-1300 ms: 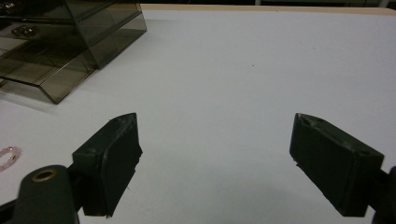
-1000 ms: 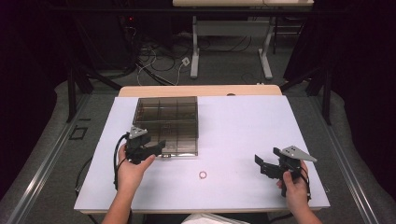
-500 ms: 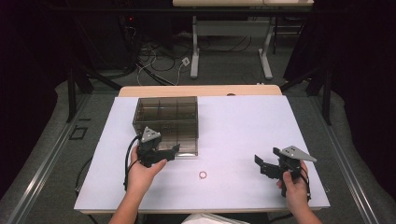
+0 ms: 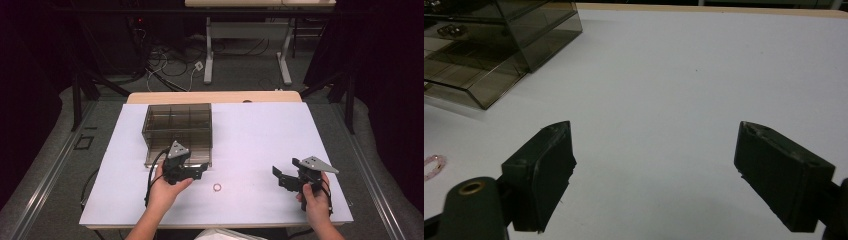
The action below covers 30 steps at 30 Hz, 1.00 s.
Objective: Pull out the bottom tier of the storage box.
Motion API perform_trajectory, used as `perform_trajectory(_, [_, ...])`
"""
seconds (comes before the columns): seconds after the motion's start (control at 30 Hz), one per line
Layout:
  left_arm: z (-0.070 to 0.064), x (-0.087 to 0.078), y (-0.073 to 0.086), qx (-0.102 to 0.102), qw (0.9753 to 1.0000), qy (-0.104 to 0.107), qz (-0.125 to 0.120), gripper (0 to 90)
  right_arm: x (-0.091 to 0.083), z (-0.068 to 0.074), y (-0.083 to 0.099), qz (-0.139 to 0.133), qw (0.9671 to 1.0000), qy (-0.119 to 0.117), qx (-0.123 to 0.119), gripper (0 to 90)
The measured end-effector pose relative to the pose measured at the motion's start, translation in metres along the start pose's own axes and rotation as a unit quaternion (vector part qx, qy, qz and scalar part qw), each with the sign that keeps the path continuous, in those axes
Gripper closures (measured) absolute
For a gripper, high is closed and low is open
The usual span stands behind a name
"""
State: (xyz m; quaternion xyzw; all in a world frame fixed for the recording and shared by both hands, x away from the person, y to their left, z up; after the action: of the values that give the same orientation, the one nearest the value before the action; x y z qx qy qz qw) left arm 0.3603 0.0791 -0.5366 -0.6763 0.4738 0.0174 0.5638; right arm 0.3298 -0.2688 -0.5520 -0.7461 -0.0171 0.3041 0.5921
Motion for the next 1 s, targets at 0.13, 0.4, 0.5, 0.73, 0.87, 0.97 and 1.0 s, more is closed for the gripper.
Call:
perform_trajectory(0.13, [-0.008, 0.004, 0.003, 0.004, 0.9999, 0.012, 0.008, 27.3, 0.0, 0.0, 0.0, 0.0, 1.0, 0.0, -0.001, 15.6])
perform_trajectory(0.4, [-0.02, 0.01, 0.007, 0.016, 0.9996, 0.02, 0.013, 34.5, 0.001, 0.0, 0.0, -0.002, 1.0, 0.003, -0.002, 15.6])
perform_trajectory(0.5, [-0.024, 0.012, 0.009, 0.008, 0.9995, 0.024, 0.019, 36.7, 0.001, 0.002, 0.0, 0.001, 1.0, 0.0, 0.001, 15.6])
perform_trajectory(0.73, [-0.029, 0.019, 0.012, 0.007, 0.9991, 0.029, 0.03, 39.7, 0.002, 0.002, 0.0, 0.002, 1.0, 0.0, -0.005, 15.6])
perform_trajectory(0.87, [-0.033, 0.022, 0.014, -0.001, 0.9988, 0.034, 0.034, 43.9, 0.002, 0.002, 0.0, 0.002, 1.0, 0.0, -0.007, 15.6])
perform_trajectory(0.97, [-0.037, 0.025, 0.016, -0.004, 0.9986, 0.028, 0.044, 45.2, 0.002, 0.003, 0.0, 0.003, 1.0, -0.001, -0.004, 15.6])
perform_trajectory(1.0, [-0.037, 0.026, 0.016, 0.001, 0.9986, 0.024, 0.048, 46.3, 0.002, 0.002, 0.0, 0.003, 1.0, -0.001, -0.005, 15.6])
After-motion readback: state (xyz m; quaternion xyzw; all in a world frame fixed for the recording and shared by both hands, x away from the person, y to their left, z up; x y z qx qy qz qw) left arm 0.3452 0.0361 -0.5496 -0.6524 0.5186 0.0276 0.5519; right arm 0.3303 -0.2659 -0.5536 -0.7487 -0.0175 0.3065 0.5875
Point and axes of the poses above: each handheld gripper's, and its own axes: x roughly forward along the jaws, y roughly out of its underside, z roughly to its left, the point moved 4 cm from there along x, roughly forward along the jaws, and after that the axes turned 15 degrees about -x, right-handed, at the moved point
